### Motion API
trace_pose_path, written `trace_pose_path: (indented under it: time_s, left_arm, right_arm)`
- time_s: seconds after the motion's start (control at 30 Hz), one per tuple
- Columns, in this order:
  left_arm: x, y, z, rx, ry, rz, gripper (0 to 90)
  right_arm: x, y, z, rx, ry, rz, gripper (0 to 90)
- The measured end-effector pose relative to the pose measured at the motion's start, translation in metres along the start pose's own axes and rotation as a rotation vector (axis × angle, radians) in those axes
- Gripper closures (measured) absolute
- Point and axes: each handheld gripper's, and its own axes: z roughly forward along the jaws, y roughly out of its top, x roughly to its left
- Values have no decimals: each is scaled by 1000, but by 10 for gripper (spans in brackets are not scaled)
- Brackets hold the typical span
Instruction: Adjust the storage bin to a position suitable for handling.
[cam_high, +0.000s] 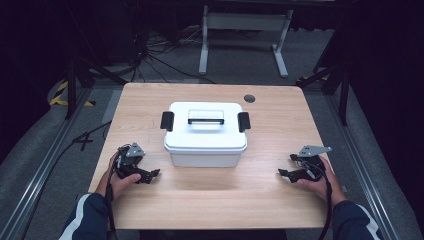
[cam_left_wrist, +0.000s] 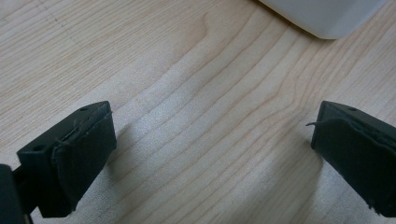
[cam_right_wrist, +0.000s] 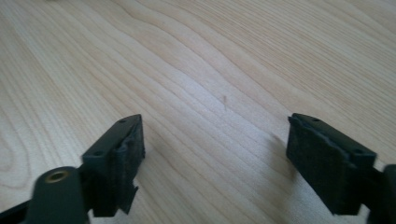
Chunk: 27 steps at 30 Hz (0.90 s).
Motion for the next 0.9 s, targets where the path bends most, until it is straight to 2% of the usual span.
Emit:
trace_pose_path:
  time_s: [0.1,0.17,0.23,0.27,0.33,0.4,0.47,0.53,0.7,0.87,0.9]
  left_arm:
    - [0,0,0,-2,2,4,4]
    - [0,0,0,0,-1,0,4]
    - [0,0,0,-2,3,3,4]
    - [0,0,0,-2,3,3,4]
    - [0,0,0,1,5,3,4]
    - [0,0,0,1,6,4,4]
    - [0,0,0,1,6,4,5]
    - [0,0,0,1,6,3,5]
    - [0,0,-1,2,7,3,5]
    - [-1,0,-1,0,9,-3,5]
    - [-1,0,-1,0,9,-3,5]
  right_arm:
    - [2,4,-2,9,12,-28,273]
    - [5,11,-8,-24,48,-54,284]
    - [9,20,-13,-36,50,-86,305]
    - [9,20,-13,-36,50,-86,305]
    - [16,35,-20,-60,68,-127,321]
    - [18,40,-22,-59,72,-144,323]
    - [21,55,-28,-63,68,-186,334]
    - [22,61,-31,-62,64,-199,333]
    - [27,98,-49,-82,57,-268,347]
    - [30,132,-62,-119,59,-310,369]
    - [30,132,-62,-119,59,-310,369]
